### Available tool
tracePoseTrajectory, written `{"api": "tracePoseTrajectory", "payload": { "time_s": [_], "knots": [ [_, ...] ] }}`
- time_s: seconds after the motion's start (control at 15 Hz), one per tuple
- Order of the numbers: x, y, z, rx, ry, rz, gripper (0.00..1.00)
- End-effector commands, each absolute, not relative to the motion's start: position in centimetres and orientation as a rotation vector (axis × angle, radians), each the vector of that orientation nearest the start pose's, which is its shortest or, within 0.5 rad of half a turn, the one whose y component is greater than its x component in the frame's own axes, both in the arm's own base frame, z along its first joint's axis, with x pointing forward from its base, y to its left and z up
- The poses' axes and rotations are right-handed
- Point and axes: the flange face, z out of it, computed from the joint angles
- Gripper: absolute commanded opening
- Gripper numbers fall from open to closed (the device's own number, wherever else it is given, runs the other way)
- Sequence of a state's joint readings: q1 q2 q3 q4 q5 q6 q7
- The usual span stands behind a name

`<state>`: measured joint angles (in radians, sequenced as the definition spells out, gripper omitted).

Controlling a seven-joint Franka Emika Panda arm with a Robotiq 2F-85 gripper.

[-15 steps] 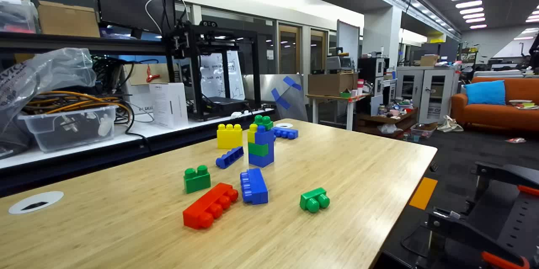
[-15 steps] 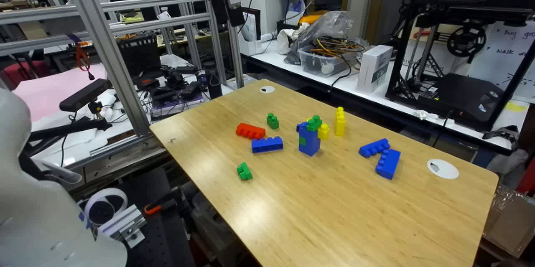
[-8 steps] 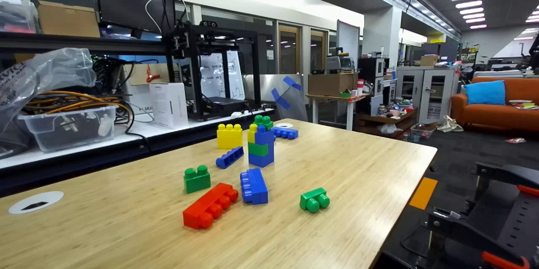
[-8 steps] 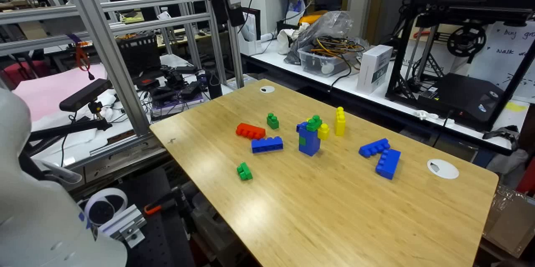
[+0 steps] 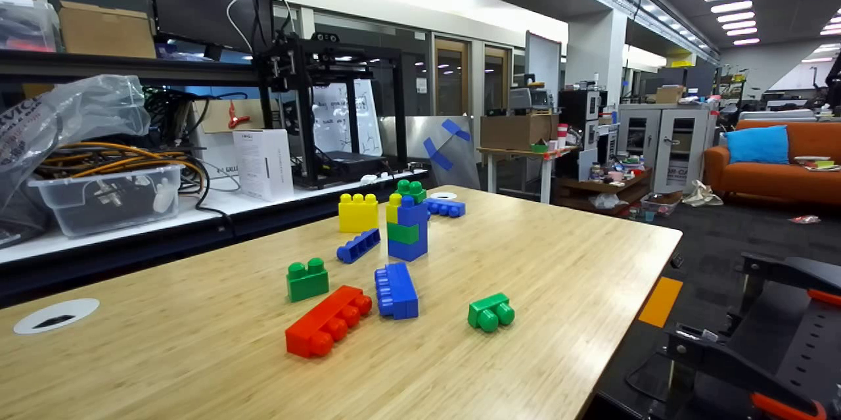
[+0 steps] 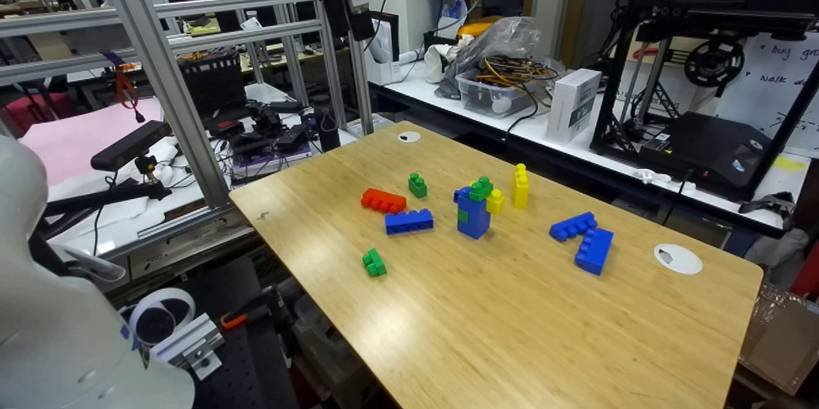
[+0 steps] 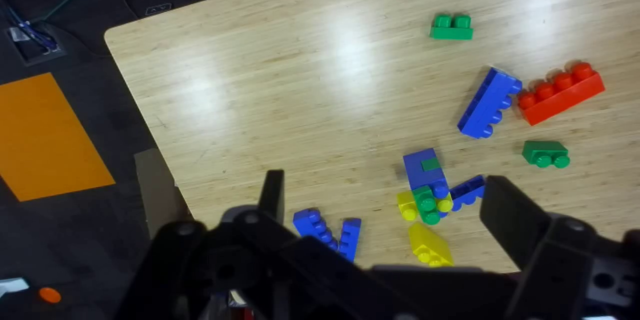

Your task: Push the green block on top of the stack down

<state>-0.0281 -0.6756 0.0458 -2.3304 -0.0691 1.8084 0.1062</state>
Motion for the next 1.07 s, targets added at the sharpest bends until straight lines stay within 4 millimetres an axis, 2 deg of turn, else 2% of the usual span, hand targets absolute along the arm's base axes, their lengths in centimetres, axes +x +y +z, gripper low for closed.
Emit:
{"api": "tracePoseTrajectory", "payload": {
  "time_s": [0.0, 0.2, 0.33, 0.73, 1.0],
  "knots": [
    [36.0, 0.4, 59.0, -3.216, 0.137, -0.254, 1.00],
    [36.3, 0.4, 58.8, -3.215, 0.137, -0.250, 1.00],
    [38.0, 0.1, 58.0, -3.198, 0.108, -0.238, 1.00],
    [44.8, -0.3, 52.0, -3.153, 0.044, -0.116, 1.00],
    [49.2, 0.6, 48.2, -3.103, -0.039, -0.097, 1.00]
  ]
}}
